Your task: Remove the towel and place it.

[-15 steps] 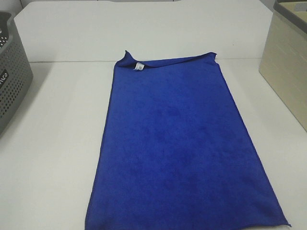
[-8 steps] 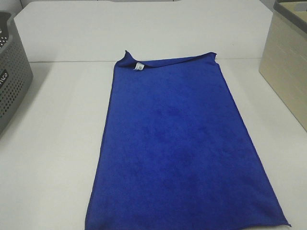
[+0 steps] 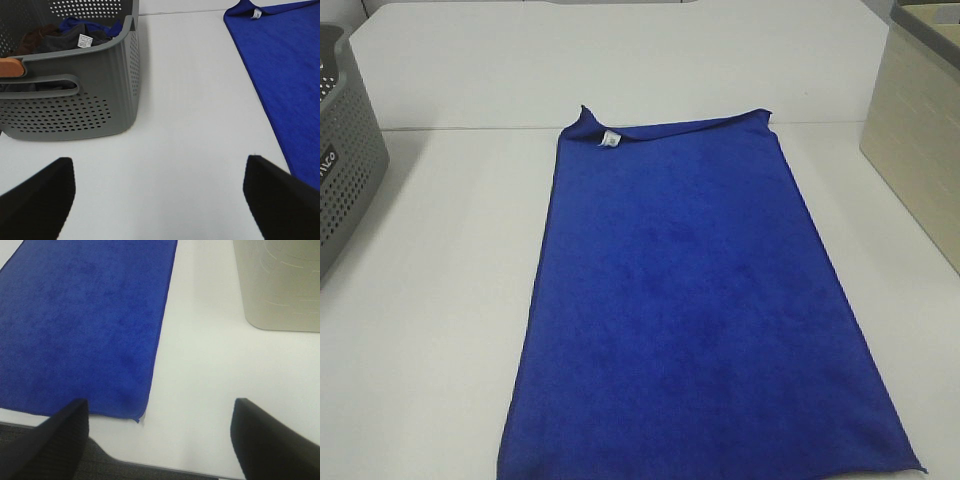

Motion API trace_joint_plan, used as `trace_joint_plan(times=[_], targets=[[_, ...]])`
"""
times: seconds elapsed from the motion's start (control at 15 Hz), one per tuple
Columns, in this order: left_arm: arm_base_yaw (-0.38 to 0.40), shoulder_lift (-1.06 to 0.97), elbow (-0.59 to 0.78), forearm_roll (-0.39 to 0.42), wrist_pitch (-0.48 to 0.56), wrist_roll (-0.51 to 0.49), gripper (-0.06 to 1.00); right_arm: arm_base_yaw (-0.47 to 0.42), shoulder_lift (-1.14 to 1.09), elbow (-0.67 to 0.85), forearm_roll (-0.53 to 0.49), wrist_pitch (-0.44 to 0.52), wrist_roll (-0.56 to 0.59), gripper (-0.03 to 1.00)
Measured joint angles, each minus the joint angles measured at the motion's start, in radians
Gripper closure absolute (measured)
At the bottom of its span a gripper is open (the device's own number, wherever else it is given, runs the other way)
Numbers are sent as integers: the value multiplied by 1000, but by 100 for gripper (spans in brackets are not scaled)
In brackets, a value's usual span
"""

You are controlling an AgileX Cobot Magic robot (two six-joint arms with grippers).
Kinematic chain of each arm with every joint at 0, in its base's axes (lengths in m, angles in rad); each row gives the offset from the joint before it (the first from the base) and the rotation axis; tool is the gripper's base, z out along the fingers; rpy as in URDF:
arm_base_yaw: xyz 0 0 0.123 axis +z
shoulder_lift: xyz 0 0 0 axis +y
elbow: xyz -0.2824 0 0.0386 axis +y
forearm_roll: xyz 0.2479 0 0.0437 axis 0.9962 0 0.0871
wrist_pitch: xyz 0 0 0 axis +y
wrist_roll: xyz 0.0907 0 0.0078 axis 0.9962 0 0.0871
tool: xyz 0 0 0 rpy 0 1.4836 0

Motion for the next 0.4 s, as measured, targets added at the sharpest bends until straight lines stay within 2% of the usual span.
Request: trace_joint_plan(times=[0.4], targets=[[0, 0, 0, -1, 0, 0, 9, 0, 0, 0, 1, 0, 0, 20]])
